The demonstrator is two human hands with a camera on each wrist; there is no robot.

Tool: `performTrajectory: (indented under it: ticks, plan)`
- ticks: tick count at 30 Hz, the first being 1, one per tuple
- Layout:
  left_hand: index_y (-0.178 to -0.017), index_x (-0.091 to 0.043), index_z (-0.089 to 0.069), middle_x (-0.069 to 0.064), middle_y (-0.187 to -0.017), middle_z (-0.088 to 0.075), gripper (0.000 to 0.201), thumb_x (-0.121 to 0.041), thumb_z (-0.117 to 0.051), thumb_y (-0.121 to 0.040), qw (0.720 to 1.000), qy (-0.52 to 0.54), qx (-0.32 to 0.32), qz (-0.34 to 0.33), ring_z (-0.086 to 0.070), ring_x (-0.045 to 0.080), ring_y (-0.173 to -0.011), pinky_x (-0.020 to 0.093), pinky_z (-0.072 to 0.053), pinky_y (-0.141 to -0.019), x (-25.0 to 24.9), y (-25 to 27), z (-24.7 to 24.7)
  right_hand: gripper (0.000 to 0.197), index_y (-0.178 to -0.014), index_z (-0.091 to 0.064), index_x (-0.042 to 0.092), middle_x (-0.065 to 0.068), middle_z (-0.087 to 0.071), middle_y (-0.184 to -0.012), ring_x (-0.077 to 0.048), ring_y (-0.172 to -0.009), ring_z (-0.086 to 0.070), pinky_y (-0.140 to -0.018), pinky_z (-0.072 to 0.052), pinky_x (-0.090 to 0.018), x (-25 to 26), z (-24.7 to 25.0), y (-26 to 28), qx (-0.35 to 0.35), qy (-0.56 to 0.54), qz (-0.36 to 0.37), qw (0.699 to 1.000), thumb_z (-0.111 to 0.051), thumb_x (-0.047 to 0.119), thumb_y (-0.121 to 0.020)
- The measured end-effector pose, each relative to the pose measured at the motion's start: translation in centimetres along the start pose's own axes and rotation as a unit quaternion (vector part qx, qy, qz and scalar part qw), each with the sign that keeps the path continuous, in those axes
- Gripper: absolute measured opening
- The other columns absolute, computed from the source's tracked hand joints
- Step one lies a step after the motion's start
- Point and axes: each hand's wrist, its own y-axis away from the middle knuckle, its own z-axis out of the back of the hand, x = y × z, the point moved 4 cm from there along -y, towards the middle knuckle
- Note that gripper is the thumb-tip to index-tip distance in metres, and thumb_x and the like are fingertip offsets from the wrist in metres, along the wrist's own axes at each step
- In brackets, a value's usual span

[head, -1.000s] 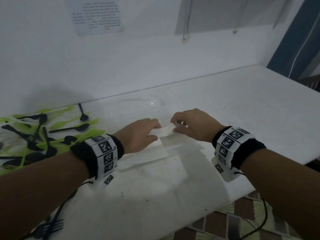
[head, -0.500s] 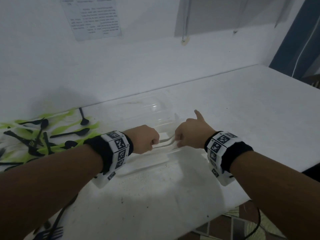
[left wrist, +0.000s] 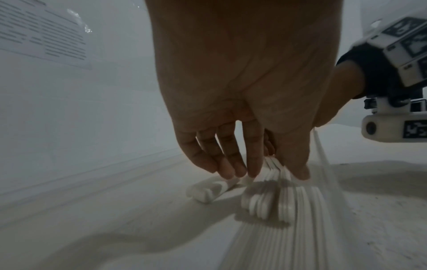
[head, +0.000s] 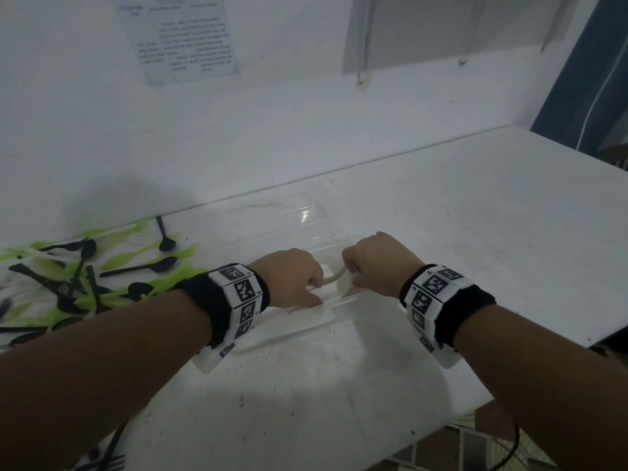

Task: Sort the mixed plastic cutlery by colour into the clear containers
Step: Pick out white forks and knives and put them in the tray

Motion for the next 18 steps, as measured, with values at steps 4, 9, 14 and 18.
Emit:
performTrajectory:
  ticks: [4,9,14,18]
  plan:
    - [-0.117,-0.02,-0.064,-0.002,-0.116,-0.062,0.022,-0.029,-0.065,-0.097,1.0,-0.027,-0.013,0.009,-0.06,0.02,-0.107,0.035,-0.05,-0.093,0.0,-0.3,-0.2,0.007,-0.093,-0.05,0.021,0.004,-0.054,-0.087,-0.023,-0.086,-0.054,-0.091,-0.04,-0.038,0.7,0.4,0.2,0.0,0.046,0.0,0.999,-0.057,0.019,-0.093]
    - [-0.093,-0.022,-0.063,0.001,-0.103,-0.067,0.017,-0.009,-0.053,-0.094,0.997,-0.061,-0.036,0.03,-0.065,0.025,-0.091,0.038,-0.056,-0.083,-0.1,-0.8,0.1,0.024,-0.082,-0.036,0.019,0.003,-0.038,-0.076,-0.021,-0.067,-0.044,-0.061,-0.031,-0.029,1.1,1.0,0.2,-0.007,0.073,-0.003,0.997,-0.052,0.005,-0.093]
    - [-0.091,-0.017,-0.066,0.005,-0.097,-0.07,0.019,-0.002,-0.053,-0.091,0.994,-0.095,-0.037,0.042,-0.067,0.027,-0.084,0.036,-0.058,-0.078,-0.1,-1.5,-0.1,0.021,-0.08,-0.05,0.015,0.0,-0.045,-0.072,-0.024,-0.067,-0.052,-0.048,-0.028,-0.026,0.9,1.1,-0.5,0.004,0.077,-0.018,0.997,-0.05,-0.005,-0.087]
    - [-0.082,-0.022,-0.058,0.005,-0.091,-0.07,0.022,-0.002,-0.052,-0.091,0.994,-0.097,-0.032,0.04,-0.066,0.024,-0.077,0.036,-0.059,-0.076,-0.1,-1.6,-0.3,0.016,-0.085,-0.057,0.012,-0.003,-0.053,-0.077,-0.025,-0.072,-0.059,-0.054,-0.039,-0.028,0.9,1.1,-0.4,0.01,0.055,-0.026,0.998,-0.049,-0.001,-0.09]
